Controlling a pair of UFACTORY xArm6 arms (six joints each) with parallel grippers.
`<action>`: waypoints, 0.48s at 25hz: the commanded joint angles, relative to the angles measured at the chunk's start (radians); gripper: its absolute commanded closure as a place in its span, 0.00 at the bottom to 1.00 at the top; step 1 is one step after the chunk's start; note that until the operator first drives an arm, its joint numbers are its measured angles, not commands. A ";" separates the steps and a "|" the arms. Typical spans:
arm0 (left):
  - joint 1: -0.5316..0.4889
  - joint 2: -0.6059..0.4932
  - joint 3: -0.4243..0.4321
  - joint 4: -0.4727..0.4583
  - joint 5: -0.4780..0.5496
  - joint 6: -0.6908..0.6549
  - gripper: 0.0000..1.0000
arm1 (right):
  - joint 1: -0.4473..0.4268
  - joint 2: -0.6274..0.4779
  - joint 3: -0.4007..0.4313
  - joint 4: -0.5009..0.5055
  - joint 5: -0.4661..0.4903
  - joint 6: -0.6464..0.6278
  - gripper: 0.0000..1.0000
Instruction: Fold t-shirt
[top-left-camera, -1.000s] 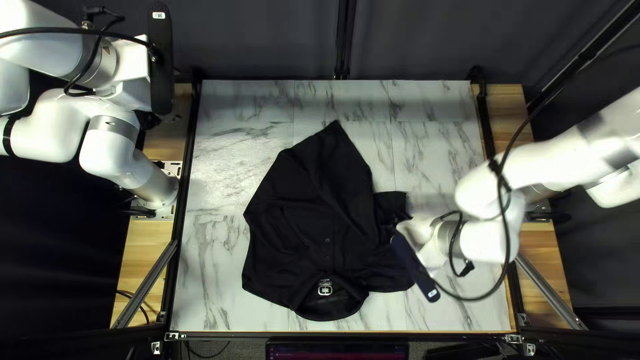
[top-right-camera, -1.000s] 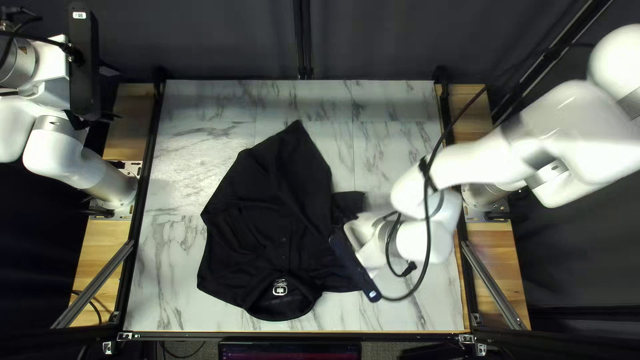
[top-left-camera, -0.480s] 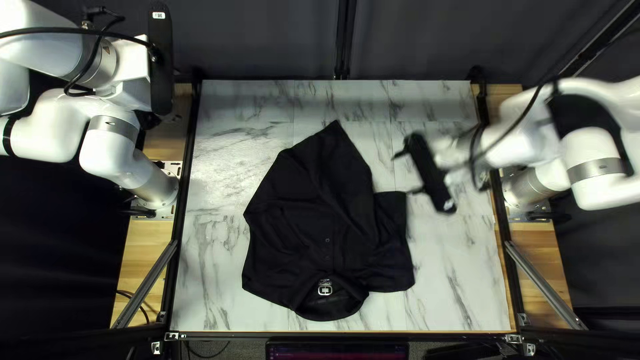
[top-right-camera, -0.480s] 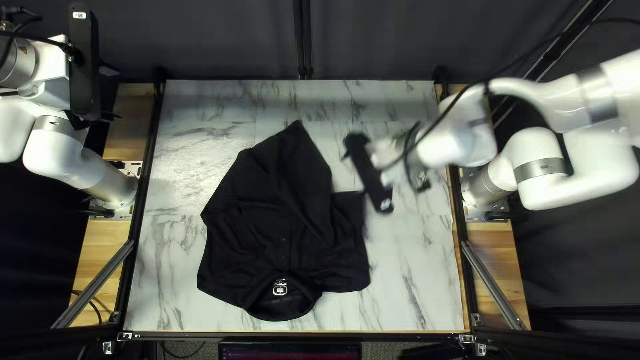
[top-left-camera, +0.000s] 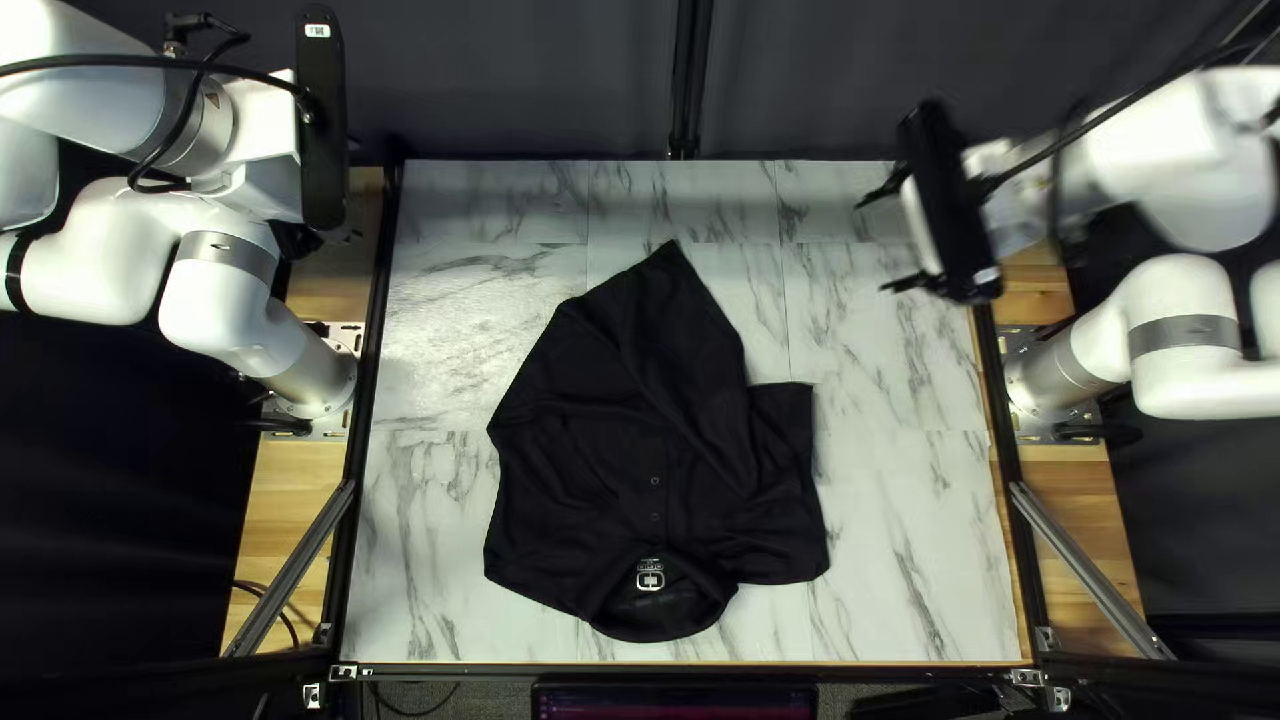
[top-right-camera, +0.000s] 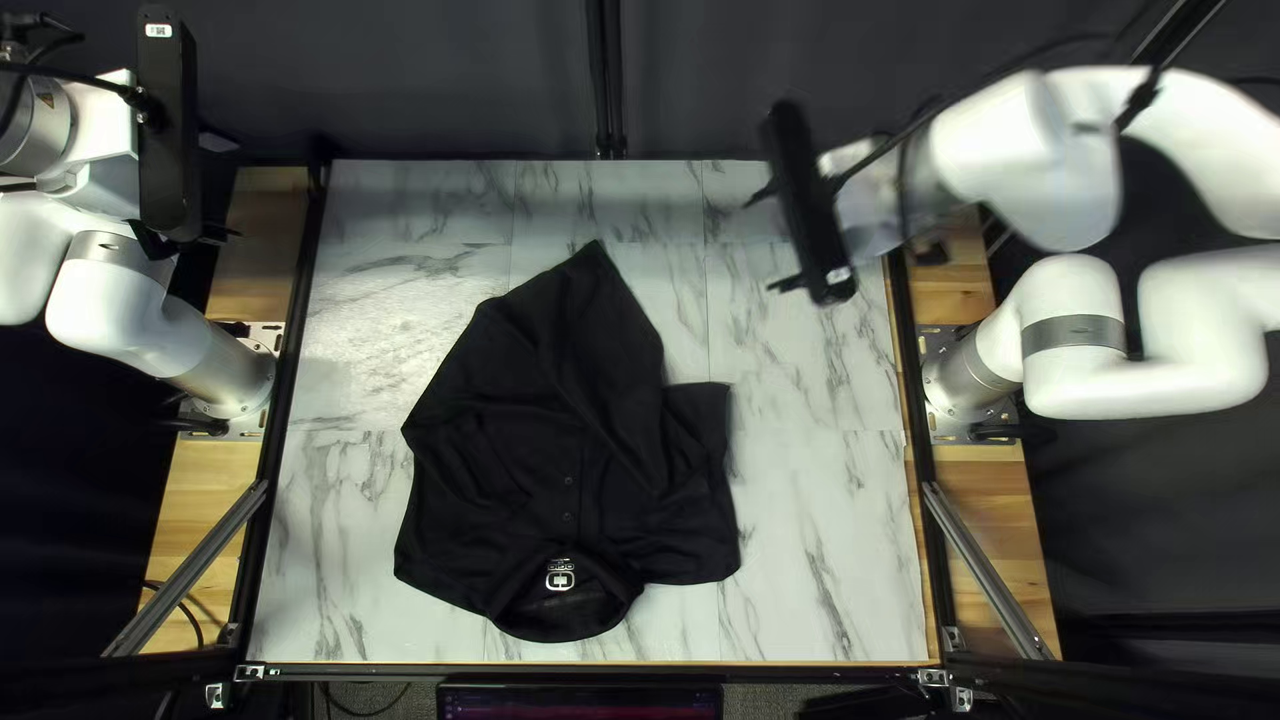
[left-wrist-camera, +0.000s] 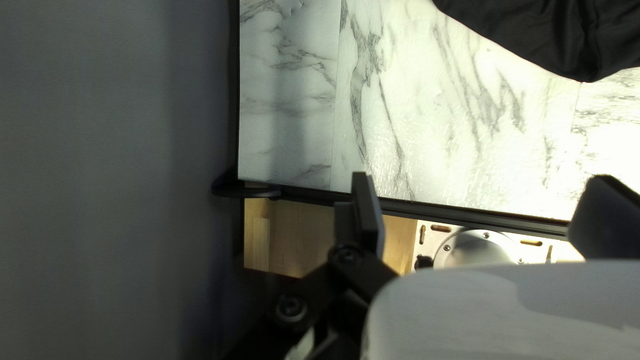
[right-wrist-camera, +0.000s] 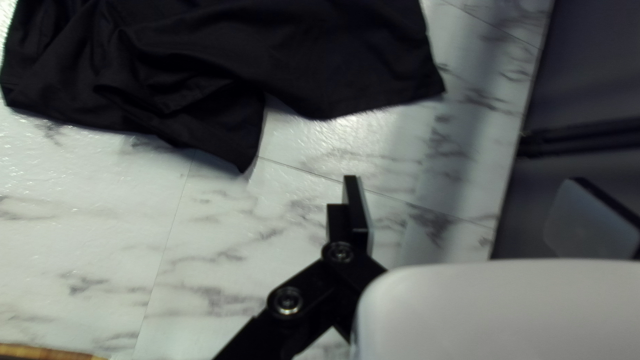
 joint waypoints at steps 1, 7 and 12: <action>0.000 0.000 0.000 0.000 0.000 0.000 0.00 | 0.024 -0.023 -0.115 -0.046 0.167 0.060 0.00; 0.000 0.000 0.000 0.000 0.000 0.000 0.00 | 0.105 -0.022 -0.249 -0.107 0.356 0.167 0.00; 0.000 0.000 0.000 0.000 0.000 0.000 0.00 | 0.163 -0.032 -0.271 -0.148 0.407 0.255 0.00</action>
